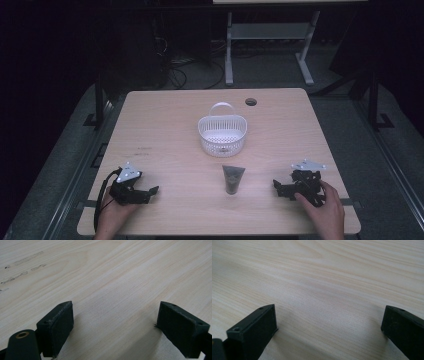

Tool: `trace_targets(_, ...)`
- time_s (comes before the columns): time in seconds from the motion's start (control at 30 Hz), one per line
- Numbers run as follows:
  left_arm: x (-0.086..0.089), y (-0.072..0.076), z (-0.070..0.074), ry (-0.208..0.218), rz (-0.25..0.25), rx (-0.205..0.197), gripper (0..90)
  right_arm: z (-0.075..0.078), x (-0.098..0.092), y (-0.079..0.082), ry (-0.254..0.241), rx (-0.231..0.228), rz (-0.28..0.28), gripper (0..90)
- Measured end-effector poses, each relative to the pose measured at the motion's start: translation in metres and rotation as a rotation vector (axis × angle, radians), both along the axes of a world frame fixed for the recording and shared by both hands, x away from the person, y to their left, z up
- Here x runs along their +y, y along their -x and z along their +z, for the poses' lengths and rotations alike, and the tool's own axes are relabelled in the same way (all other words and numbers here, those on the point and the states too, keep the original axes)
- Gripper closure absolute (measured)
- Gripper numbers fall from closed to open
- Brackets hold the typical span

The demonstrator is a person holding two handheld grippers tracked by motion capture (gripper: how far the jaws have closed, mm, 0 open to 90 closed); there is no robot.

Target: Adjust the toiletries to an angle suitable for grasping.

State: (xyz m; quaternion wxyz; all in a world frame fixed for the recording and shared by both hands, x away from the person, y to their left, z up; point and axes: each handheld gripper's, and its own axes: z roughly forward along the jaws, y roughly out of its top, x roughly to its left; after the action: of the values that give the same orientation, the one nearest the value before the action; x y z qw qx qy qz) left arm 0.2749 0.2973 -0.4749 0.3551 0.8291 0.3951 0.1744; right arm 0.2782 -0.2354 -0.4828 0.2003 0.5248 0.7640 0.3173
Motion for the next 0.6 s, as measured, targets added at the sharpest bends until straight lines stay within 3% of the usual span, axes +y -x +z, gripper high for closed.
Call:
trace_targets(0.37,0.0002,0.0015,0.0017,0.001,0.002,0.01,14.7,0.0,0.0,0.0,0.0,0.0,0.0,0.0)
trace_targets(0.6,0.0015,0.0059,0.0097,0.02,-0.006,0.017,26.4,0.0,0.0,0.0,0.0,0.0,0.0,0.0)
